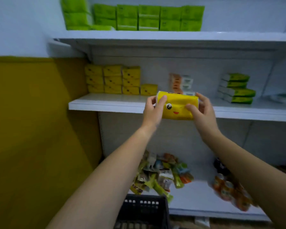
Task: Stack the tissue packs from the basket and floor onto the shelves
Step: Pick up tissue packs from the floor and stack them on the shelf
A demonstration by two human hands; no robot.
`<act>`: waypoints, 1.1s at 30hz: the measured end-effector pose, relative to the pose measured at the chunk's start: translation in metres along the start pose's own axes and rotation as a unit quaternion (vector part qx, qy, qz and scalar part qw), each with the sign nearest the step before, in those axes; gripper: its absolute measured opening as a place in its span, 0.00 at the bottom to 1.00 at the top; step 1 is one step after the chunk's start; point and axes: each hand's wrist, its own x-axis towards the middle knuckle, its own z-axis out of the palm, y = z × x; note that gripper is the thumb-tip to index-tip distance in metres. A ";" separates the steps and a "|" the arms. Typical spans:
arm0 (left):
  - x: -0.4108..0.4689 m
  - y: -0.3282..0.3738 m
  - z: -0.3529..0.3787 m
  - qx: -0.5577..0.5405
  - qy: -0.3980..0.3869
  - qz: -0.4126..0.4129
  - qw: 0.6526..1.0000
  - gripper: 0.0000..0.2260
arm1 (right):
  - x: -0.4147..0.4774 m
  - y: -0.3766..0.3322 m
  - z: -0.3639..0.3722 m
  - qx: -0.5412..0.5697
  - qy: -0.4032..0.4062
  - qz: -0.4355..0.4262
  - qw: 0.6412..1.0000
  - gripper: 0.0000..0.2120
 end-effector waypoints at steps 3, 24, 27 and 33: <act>0.033 0.002 -0.032 0.040 0.009 -0.003 0.999 0.13 | 0.028 0.000 0.038 0.007 -0.038 0.001 0.999 0.22; 0.332 -0.111 -0.003 0.218 0.096 0.021 0.971 0.15 | 0.285 0.159 0.153 -0.174 -0.024 -0.050 0.983 0.15; 0.364 -0.127 0.002 0.209 0.115 0.073 0.969 0.14 | 0.317 0.178 0.166 -0.191 0.000 -0.069 0.979 0.15; 0.397 -0.164 0.009 0.204 0.153 0.117 0.960 0.14 | 0.336 0.228 0.204 -0.100 -0.019 -0.070 0.992 0.33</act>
